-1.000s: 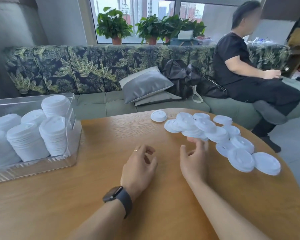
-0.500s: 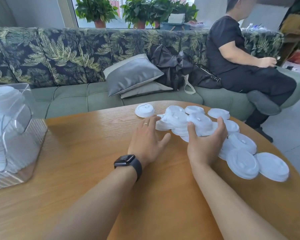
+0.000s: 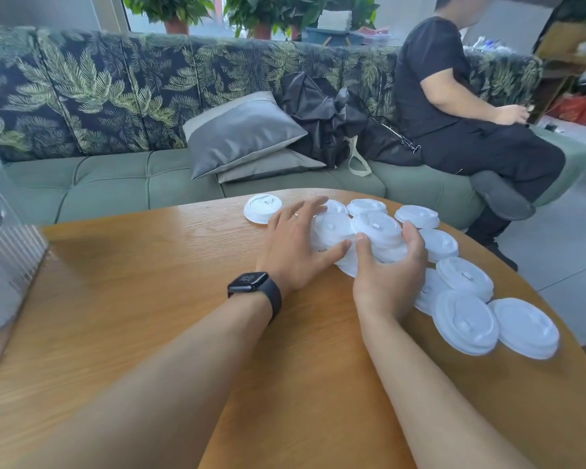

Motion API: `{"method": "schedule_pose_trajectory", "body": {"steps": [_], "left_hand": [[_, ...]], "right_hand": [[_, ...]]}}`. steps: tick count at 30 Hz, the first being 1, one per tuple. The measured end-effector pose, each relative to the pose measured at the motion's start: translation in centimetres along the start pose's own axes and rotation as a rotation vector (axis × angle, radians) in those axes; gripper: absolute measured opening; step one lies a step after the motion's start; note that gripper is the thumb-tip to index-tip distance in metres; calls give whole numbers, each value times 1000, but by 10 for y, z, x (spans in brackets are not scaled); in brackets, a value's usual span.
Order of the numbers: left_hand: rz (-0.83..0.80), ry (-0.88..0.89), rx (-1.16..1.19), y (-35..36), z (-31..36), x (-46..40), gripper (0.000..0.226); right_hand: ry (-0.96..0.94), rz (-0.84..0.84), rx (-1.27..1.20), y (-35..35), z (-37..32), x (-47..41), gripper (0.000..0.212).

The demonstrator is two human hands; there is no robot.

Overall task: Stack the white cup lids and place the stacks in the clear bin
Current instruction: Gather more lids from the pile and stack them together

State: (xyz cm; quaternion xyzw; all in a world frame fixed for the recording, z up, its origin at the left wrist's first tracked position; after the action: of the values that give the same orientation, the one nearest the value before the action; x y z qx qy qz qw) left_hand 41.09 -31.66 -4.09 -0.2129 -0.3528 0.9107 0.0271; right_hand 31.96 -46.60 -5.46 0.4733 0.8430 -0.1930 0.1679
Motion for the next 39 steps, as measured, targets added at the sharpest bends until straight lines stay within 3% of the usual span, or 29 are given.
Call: {"method": "schedule_pose_trajectory", "body": {"steps": [13, 20, 30, 35, 39], "left_hand": [[-45, 25, 70, -20, 6, 38, 72], [-37, -44, 119, -52, 1, 85, 75], [112, -274, 162, -135, -35, 189, 76], [215, -403, 149, -184, -58, 241, 75], [281, -459, 184, -214, -70, 278, 63]], "right_hand": [[-113, -96, -39, -6, -22, 23, 62], [-220, -176, -84, -19, -44, 60, 58], [-217, -216, -153, -43, -72, 136, 58], [-256, -318, -106, -50, -95, 183, 58], [-310, -415, -90, -48, -114, 215, 59]]}}
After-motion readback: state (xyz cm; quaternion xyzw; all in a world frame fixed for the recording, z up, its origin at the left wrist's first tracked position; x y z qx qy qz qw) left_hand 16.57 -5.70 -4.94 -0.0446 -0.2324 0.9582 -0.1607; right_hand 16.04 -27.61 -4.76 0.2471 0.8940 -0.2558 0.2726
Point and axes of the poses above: each hand's wrist, its own x-axis away from the middle knuckle, its own y-axis out of the palm, z = x × y, the point moved 6 cm from there along -x, towards the middle knuckle, and after that the axes turned 11 degrees about -y, right-handed, at the moved point
